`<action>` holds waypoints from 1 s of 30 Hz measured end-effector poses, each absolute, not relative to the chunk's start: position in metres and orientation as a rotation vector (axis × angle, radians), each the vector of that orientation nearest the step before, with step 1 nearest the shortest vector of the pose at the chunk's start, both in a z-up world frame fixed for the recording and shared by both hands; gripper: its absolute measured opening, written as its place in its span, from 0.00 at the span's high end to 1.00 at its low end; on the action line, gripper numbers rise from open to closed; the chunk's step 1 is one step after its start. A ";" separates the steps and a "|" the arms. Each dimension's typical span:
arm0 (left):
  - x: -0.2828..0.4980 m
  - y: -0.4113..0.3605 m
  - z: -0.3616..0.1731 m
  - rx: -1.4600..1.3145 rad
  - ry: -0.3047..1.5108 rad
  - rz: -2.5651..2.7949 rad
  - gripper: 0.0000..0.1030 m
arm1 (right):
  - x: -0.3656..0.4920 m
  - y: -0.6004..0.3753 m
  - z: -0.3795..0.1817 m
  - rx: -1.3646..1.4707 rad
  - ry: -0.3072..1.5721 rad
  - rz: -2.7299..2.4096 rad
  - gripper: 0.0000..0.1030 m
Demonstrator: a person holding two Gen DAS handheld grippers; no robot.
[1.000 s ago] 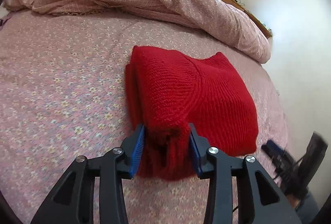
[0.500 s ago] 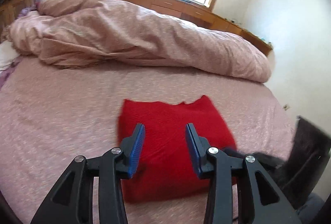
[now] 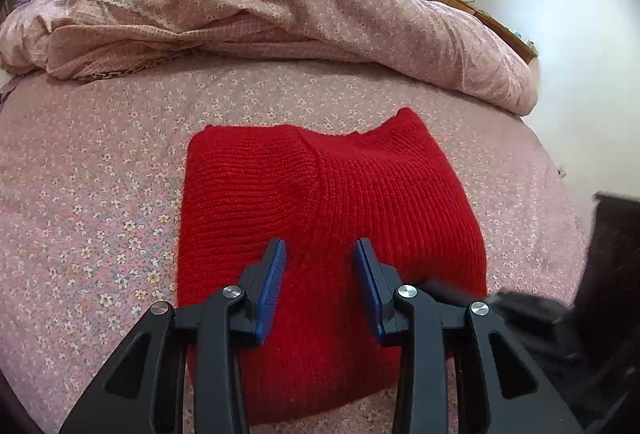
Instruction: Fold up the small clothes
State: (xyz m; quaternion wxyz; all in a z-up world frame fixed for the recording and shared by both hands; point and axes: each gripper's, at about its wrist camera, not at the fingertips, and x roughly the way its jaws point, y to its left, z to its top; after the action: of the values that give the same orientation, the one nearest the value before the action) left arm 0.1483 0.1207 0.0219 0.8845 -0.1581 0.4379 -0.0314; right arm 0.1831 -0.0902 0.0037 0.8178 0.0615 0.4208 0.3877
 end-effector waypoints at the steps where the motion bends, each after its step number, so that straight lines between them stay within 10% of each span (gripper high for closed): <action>1: 0.147 0.119 0.022 -0.317 0.909 -0.061 0.71 | 0.180 -0.094 0.014 0.112 0.863 0.808 1.00; 30: 0.122 0.110 0.006 -0.282 0.927 -0.048 0.71 | 0.209 -0.117 -0.014 0.063 0.923 0.652 1.00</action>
State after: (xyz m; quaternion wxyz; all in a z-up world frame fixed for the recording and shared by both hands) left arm 0.1218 0.1102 0.0062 0.8845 -0.1357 0.4458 -0.0233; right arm 0.2089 -0.1172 -0.0138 0.8442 0.0297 0.4372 0.3088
